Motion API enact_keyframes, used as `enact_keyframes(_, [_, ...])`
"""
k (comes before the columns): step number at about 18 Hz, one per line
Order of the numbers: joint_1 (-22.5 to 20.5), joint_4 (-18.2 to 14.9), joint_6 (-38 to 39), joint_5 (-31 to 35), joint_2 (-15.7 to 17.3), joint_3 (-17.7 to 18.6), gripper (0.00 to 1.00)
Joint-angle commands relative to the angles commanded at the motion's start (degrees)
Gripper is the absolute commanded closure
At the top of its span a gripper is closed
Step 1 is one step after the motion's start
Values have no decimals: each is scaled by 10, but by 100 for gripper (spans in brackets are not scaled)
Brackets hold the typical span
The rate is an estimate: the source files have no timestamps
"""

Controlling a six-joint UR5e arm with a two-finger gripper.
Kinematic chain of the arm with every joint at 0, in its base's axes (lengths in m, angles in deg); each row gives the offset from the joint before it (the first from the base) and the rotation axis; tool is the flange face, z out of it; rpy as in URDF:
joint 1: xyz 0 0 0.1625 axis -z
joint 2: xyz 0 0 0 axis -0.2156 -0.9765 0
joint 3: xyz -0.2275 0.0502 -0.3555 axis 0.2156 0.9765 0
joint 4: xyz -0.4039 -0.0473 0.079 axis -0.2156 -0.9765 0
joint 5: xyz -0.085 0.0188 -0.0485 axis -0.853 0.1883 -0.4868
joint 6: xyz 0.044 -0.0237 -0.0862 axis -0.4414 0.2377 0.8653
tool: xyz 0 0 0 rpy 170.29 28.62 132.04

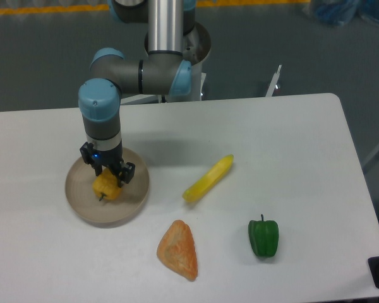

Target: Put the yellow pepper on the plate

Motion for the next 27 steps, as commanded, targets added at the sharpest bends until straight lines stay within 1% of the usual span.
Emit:
enact_keyframes(5, [-7,-7,1,1,33,0,0])
enact_keyframes(7, [-15,-7,1,3,41,0,0])
enact_keyframes(8, [-26,-8,0,8,48,0,0])
enact_keyframes(10, [-64,-9,-21,12,63,-1,0])
enact_keyframes(12, [-96,-14,-73,13,78,0,0])
enact_keyframes(13, [-119,-18,-103,13,84,0,0])
enact_keyframes(15, [-171,-21,-134,15,92,2,0])
enact_keyframes(16, [-204,-23,-161,25,97,-4,0])
enact_keyframes(17, [-238,-24,-204,35,98,-5,0])
enact_keyframes(18, [-258,-24,-233,37,98,-8,0])
enact_keyframes(20, [-295,-24,-280,40,95,-11,0])
enact_keyframes(22, [-322,-26,-319,40,91,-19,0])
enact_keyframes(23, [-331,-32,-336,40,90,-25,0])
enact_keyframes(24, [-338,-50,-359,40,87,-40,0])
enact_keyframes(26, [-338,-112,-391,46,86,-77,0])
enact_keyframes(27, [-338,-119,-395,46,84,-82,0])
